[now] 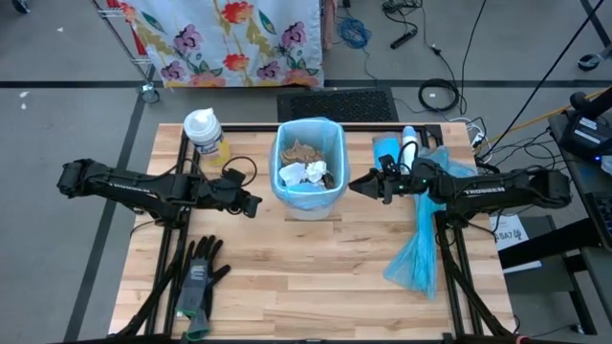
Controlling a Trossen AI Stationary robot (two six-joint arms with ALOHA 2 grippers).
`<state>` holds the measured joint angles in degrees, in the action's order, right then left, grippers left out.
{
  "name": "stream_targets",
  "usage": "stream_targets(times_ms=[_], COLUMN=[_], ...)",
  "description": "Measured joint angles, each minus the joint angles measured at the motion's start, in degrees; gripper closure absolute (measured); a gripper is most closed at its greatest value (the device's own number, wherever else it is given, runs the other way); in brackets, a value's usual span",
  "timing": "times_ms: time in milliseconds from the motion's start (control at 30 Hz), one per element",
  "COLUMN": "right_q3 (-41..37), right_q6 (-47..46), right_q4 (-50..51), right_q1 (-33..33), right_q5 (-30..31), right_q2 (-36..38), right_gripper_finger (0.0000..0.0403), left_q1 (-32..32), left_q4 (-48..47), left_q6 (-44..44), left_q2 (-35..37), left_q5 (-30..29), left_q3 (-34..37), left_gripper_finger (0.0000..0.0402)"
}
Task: Place trash/remove bag and relplace
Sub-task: Close the trash bag
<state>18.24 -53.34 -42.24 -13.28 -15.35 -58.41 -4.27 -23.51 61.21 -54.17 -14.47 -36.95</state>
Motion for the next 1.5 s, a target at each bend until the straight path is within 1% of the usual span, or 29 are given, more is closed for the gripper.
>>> stream_targets(times_ms=[367,467,567,733,800,900,1000,1200,1367,1500], right_q3=[0.0,0.0,0.0,0.6,1.1,1.7,1.7,1.7,1.7,1.7], right_q6=[0.6,0.6,1.8,2.7,3.5,3.4,3.1,3.5,6.2,9.0], right_q4=[-4.2,-4.3,-4.6,-5.2,-5.3,-5.1,-2.4,1.9,1.7,-0.5], right_q1=[0.0,0.0,0.0,-0.1,-0.1,-0.1,-0.1,-0.3,-0.3,-0.3], right_q5=[0.5,2.1,3.8,3.6,3.4,1.5,-1.4,-3.1,-4.5,-4.5], right_q2=[-2.5,-3.1,-3.6,-3.8,-3.8,-3.8,-3.8,-3.8,-3.7,-3.6], right_gripper_finger=[0.0323,0.0333,0.0351,0.0394,0.0400,0.0401,0.0402,0.0391,0.0372,0.0349], left_q1=[0.0,0.0,0.0,0.0,0.0,0.0,0.0,0.0,0.0,0.0], left_q4=[-0.2,-0.5,-1.6,-1.6,-1.6,-1.6,-1.6,-1.6,-1.5,-1.5], left_q6=[-0.5,-0.5,-0.5,-0.6,-0.9,-1.6,-1.6,-1.6,-1.6,-1.6], left_q2=[0.0,0.0,0.0,0.0,0.0,0.0,0.0,0.0,0.0,0.0], left_q5=[-0.4,-0.6,-0.6,-0.6,-0.6,-0.6,-0.6,0.8,0.9,0.9], left_q3=[0.0,0.0,0.0,0.0,0.0,0.0,0.0,0.0,0.0,0.0], left_gripper_finger=[0.0402,0.0402,0.0402,0.0402,0.0402,0.0402,0.0402,0.0402,0.0402,0.0402])
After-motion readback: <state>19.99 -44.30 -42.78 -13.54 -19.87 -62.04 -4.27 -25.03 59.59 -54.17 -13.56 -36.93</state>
